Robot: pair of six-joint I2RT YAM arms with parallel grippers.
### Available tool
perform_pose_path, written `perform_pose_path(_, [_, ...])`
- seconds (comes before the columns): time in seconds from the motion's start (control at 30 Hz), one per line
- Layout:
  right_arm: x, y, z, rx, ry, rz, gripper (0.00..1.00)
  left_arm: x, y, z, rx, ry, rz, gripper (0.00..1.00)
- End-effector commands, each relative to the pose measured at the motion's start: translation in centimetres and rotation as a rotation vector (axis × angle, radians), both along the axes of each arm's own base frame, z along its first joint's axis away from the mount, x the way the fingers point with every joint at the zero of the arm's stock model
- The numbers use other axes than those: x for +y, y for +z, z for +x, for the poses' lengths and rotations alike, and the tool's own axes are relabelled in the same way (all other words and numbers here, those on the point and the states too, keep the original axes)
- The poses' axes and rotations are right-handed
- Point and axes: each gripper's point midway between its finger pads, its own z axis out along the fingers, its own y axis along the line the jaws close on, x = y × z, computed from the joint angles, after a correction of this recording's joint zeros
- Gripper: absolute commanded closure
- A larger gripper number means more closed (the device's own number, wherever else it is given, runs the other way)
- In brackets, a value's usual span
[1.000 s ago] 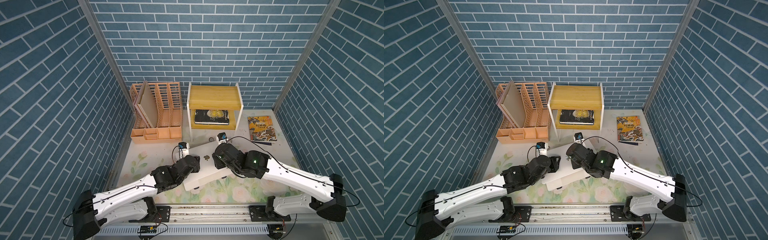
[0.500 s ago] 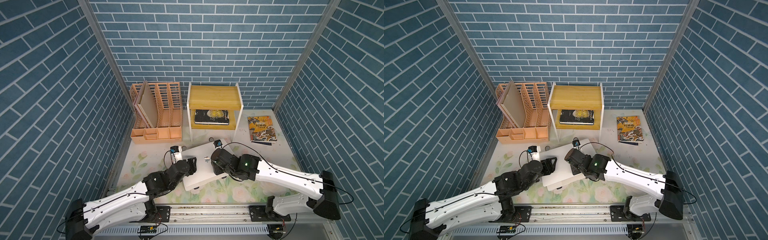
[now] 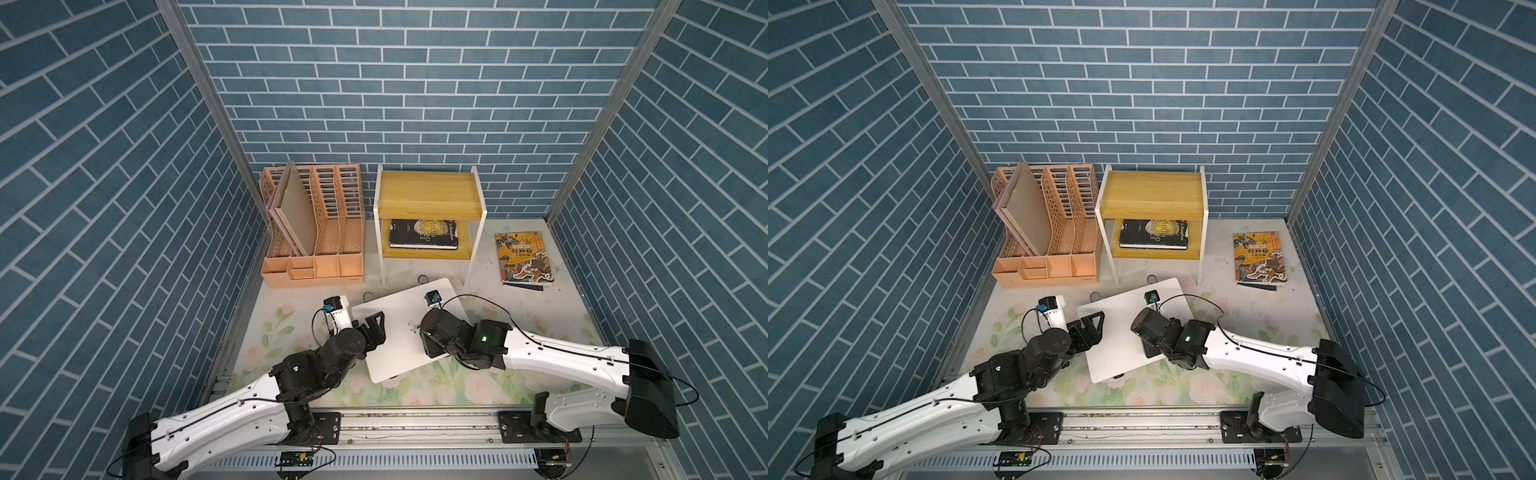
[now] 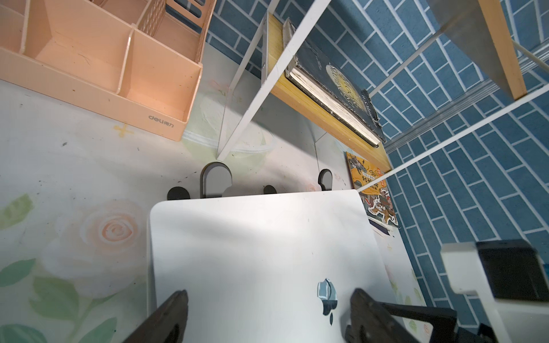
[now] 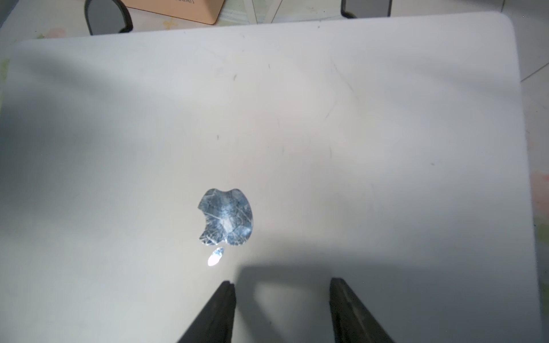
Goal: Close the laptop lid and set it aside
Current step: Close the lid of the laptop.
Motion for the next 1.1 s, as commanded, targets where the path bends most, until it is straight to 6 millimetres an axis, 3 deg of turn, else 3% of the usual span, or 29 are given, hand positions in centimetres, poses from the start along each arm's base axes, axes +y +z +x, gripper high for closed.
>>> perform_pose_path(0.0, [0.2,-1.7,0.0,0.017,0.016,-0.005,0.45,1.4,-1.5,-0.2,0.005,0.045,0.014,0.09])
perform_pose_path(0.4, [0.3,-5.1,0.7,0.055,0.004,-0.021,0.43,4.7,-2.9,-0.7,-0.030,0.141,-0.011,0.04])
perform_pose_path(0.77, [-0.2,-6.4,1.3,0.064,-0.007,-0.013,0.43,2.5,-4.0,-0.8,-0.017,0.042,-0.024,0.00])
perform_pose_path(0.9, [0.1,-5.5,1.7,0.041,0.008,0.004,0.42,1.6,-4.4,-0.9,-0.001,0.009,-0.006,0.00])
perform_pose_path(1.07, [-0.4,-2.3,2.4,-0.036,0.014,0.080,0.38,0.7,-4.5,-0.8,0.026,-0.038,-0.009,0.00])
